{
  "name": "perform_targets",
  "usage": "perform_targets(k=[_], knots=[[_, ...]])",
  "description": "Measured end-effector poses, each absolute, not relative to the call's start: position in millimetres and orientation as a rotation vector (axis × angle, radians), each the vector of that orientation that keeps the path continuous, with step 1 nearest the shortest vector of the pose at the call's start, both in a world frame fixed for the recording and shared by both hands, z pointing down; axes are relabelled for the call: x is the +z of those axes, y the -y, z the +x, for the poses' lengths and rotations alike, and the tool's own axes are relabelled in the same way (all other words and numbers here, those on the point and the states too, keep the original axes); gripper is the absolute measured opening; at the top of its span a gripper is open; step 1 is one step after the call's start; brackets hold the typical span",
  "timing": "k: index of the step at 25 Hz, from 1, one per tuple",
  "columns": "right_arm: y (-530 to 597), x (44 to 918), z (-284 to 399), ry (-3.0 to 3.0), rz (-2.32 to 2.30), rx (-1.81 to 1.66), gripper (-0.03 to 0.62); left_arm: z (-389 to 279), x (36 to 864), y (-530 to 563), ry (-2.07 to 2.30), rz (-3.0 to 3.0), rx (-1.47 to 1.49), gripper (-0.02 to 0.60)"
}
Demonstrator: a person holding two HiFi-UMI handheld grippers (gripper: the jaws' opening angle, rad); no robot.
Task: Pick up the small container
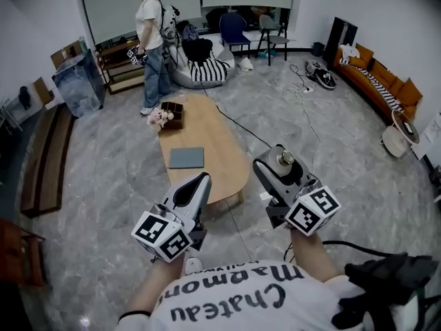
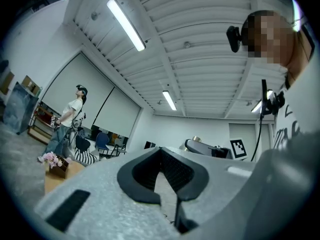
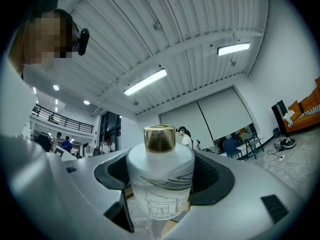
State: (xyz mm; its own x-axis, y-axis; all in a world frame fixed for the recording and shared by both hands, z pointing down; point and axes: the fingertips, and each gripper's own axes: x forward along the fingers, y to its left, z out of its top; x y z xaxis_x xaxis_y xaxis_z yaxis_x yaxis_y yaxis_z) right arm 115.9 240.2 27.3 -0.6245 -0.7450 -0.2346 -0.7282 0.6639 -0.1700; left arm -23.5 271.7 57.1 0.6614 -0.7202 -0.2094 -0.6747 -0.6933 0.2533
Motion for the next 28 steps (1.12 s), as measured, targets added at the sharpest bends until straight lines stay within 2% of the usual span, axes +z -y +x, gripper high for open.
perform_targets(k=[10, 28], knots=[[-261, 35, 173, -2.608, -1.188, -0.084, 0.334, 28, 64, -300, 1.180, 2.710, -0.445, 0.014], [-268, 32, 199, -2.614, -1.166, -0.044, 0.334, 53, 58, -308, 1.206, 2.734, -0.471, 0.014]])
